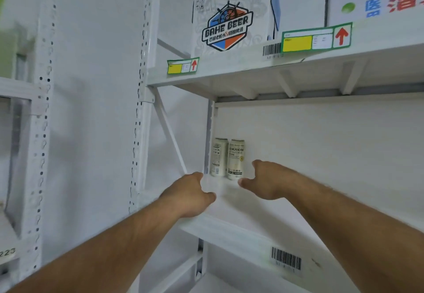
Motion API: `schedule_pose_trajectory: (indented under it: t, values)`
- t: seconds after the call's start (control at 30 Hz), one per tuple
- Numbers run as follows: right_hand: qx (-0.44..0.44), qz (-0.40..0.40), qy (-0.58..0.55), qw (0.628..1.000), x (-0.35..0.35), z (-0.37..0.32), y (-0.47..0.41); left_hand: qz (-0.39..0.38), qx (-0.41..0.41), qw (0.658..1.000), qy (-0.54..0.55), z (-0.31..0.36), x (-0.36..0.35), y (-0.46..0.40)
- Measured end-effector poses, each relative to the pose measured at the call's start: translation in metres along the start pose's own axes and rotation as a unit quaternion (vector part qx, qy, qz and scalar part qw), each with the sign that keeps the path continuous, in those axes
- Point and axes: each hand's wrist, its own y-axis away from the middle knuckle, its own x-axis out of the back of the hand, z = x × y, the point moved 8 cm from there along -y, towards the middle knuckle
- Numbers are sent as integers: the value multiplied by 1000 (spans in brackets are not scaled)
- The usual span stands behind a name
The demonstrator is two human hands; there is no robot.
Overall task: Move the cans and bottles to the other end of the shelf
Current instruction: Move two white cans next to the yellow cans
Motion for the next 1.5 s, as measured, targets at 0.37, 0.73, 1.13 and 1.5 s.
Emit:
schedule_pose_trajectory:
  t: [0.37,0.73,1.13,1.5]
  values:
    - [-24,6,-25,999,-11,18,-85,0,2,1000,15,-2,-2,-91]
    - [-86,32,-98,991,-26,28,-149,-37,-32,999,25,-14,-22,-190]
    - [-200,115,-334,914,-47,42,-243,-82,-22,981,174,-36,-61,-316]
    - [-190,180,-388,884,-63,60,-288,-120,-49,951,281,-27,-90,-358]
